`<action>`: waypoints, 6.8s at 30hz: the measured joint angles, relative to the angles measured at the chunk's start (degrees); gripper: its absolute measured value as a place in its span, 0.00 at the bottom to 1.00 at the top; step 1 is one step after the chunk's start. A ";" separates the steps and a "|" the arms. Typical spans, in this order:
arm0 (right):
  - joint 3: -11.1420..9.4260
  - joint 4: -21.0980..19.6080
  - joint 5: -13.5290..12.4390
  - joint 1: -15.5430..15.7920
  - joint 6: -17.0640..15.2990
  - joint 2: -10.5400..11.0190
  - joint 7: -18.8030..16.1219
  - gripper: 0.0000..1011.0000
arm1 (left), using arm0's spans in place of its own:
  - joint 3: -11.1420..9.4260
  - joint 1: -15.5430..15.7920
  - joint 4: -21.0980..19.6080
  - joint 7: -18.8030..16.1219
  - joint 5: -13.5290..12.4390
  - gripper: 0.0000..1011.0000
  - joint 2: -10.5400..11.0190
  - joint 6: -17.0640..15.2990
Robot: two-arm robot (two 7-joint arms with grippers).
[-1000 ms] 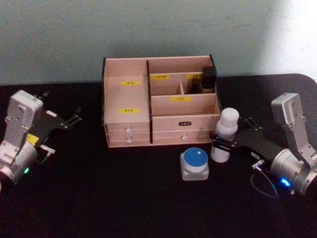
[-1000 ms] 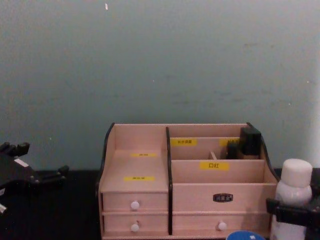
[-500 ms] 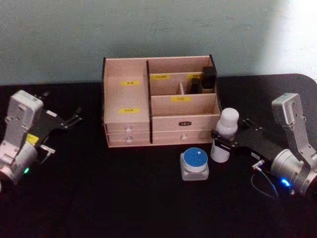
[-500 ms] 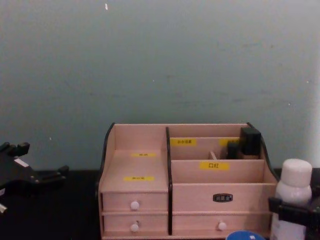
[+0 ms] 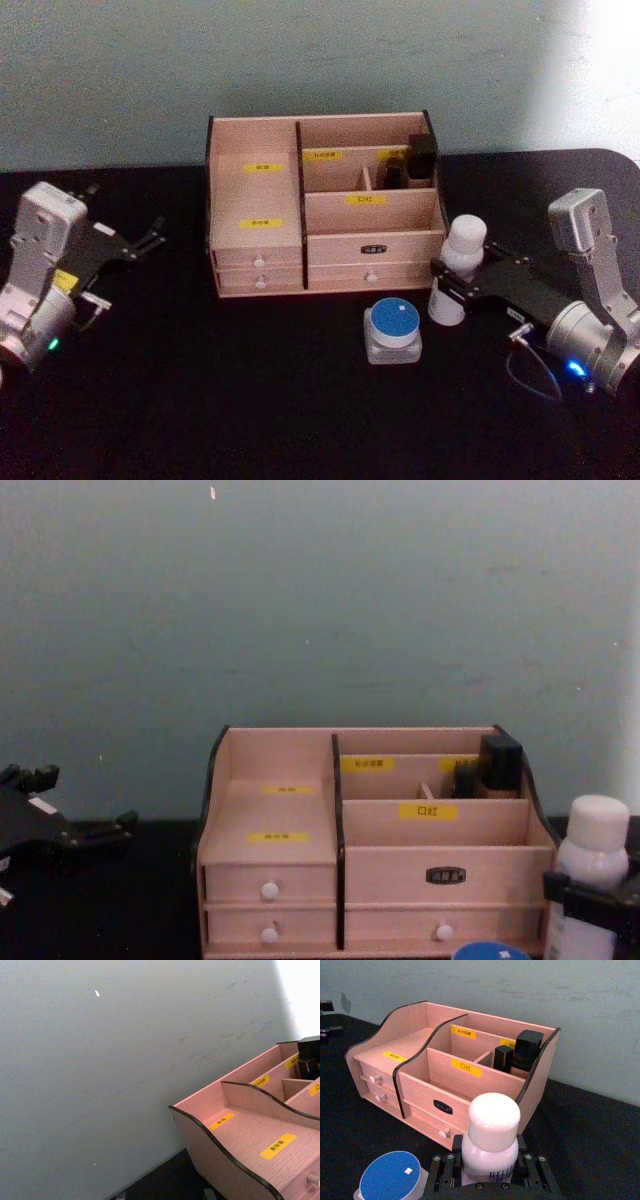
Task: Pick up the facial cleanser and watermelon frost from the table and place them into the tiered storage box.
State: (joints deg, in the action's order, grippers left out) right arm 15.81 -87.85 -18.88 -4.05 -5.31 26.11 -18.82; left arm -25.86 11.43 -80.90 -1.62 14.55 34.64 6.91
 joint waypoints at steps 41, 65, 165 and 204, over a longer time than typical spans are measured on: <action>0.63 -8.09 -3.81 -7.35 -5.59 2.21 -3.14 0.59 | 0.00 0.00 0.00 0.00 0.00 0.99 0.00 0.00; 7.11 8.81 -0.87 -23.67 -6.24 -6.80 -3.16 0.59 | 0.00 0.00 0.00 0.00 0.00 0.99 0.00 0.00; 9.17 28.72 4.85 -31.59 -3.56 -15.68 -3.50 0.82 | 0.00 0.00 0.00 0.00 0.00 0.99 0.00 0.00; 6.14 10.19 2.06 -20.70 -6.70 -8.03 -4.68 0.99 | 0.00 0.00 0.00 0.00 0.00 0.99 0.00 0.00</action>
State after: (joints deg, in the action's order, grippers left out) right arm 21.95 -77.66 -16.83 -24.75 -12.01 18.08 -23.50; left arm -25.86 11.43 -80.90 -1.62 14.55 34.65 6.91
